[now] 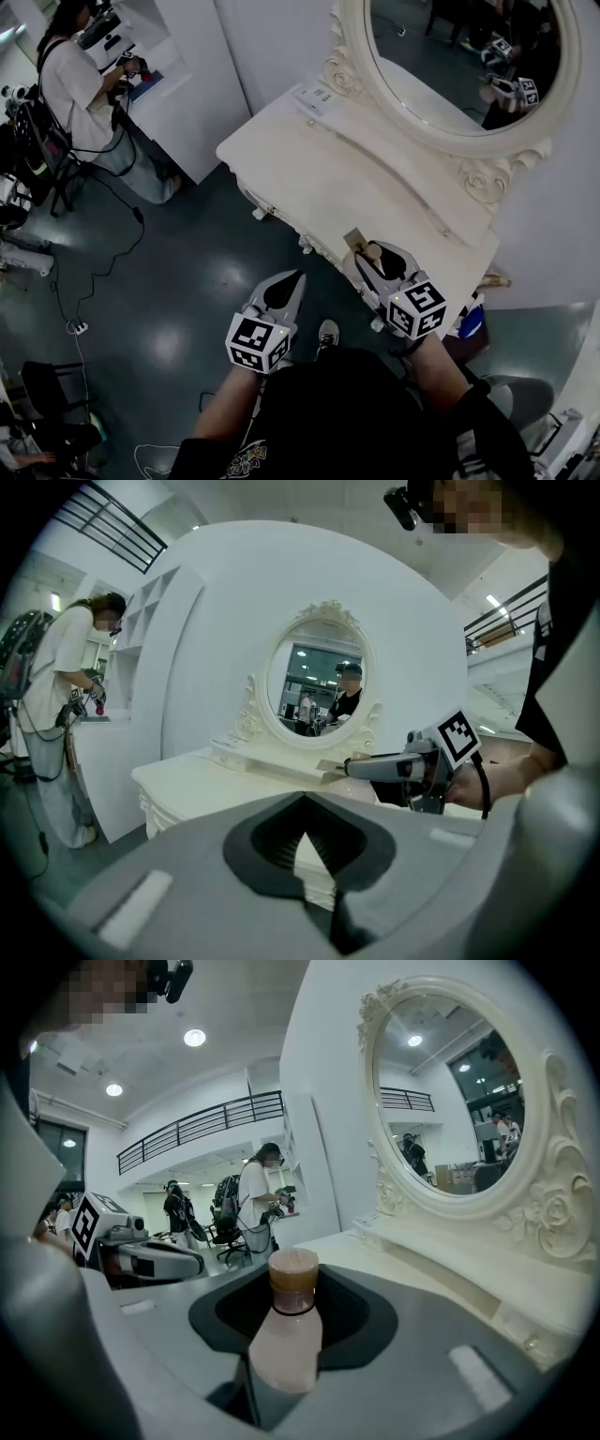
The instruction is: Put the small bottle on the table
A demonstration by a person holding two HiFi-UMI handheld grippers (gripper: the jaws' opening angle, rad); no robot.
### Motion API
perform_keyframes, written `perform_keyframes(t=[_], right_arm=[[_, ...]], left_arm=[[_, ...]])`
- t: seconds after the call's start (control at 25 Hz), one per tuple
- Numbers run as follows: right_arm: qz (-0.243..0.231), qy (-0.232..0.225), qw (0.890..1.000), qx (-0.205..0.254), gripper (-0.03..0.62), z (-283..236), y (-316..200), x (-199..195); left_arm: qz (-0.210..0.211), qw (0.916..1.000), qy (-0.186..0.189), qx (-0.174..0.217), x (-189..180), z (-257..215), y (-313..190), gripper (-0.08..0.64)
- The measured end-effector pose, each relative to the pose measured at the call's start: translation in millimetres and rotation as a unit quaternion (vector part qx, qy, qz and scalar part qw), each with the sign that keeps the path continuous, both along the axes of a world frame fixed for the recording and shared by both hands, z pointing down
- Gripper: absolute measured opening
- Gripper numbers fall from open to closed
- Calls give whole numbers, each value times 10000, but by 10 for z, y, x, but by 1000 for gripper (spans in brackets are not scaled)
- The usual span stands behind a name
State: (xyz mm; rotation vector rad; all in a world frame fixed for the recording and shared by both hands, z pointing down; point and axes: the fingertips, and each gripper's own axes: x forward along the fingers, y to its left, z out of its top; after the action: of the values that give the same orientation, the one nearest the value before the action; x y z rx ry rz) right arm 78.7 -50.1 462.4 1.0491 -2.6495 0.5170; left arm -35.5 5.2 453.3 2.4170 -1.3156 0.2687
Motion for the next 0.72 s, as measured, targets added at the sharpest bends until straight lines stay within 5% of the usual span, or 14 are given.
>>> perform_keyframes(t=[0.72], right_arm=[[-136, -119, 9997, 170, 166, -99, -157, -3]], left_arm=[[-51, 9999, -11, 101, 57, -133, -119, 0]])
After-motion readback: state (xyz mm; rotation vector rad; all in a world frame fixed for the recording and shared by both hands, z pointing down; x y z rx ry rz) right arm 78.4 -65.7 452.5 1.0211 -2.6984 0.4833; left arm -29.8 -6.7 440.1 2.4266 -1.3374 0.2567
